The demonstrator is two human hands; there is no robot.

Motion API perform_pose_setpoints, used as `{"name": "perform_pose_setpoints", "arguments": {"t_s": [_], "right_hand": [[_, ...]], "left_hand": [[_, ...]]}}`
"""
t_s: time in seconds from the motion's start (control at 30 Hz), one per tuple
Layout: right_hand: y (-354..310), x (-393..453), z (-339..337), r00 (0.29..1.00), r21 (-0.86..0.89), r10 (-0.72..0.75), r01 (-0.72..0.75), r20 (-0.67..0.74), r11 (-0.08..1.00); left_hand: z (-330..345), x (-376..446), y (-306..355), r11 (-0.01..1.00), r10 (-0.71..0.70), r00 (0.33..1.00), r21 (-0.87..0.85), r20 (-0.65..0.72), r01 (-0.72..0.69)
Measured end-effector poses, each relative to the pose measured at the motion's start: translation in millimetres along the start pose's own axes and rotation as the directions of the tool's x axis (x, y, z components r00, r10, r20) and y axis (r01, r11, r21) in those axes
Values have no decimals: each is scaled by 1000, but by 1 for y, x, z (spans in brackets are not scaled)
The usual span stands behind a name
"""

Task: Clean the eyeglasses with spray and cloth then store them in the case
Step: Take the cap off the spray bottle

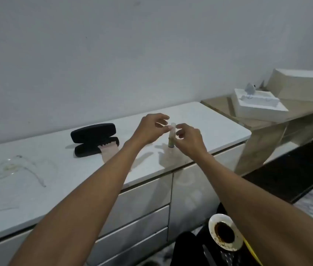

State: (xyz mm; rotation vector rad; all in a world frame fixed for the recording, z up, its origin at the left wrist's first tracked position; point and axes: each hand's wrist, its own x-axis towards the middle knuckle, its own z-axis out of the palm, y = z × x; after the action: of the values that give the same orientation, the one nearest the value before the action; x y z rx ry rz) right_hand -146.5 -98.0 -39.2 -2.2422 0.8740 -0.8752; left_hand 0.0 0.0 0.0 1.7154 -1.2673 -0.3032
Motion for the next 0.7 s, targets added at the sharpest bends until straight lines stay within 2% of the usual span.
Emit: {"name": "perform_pose_setpoints", "arguments": {"t_s": [0.13, 0.3, 0.57, 0.7], "right_hand": [[1, -3, 11, 997, 50, 75, -76, 15, 996], [13, 0, 23, 995, 88, 98, -98, 11, 991], [19, 8, 24, 994, 90, 105, -102, -34, 991], [23, 10, 20, 991, 92, 118, -112, -66, 989]], "left_hand": [[10, -2, 4, 1000, -30, 1000, 3, 6, 30], [21, 2, 0, 998, -49, 999, -36, -16, 48], [24, 18, 11, 994, 11, 971, -101, -238, -36], [23, 15, 0, 997, -44, 979, -73, -197, 30]]}}
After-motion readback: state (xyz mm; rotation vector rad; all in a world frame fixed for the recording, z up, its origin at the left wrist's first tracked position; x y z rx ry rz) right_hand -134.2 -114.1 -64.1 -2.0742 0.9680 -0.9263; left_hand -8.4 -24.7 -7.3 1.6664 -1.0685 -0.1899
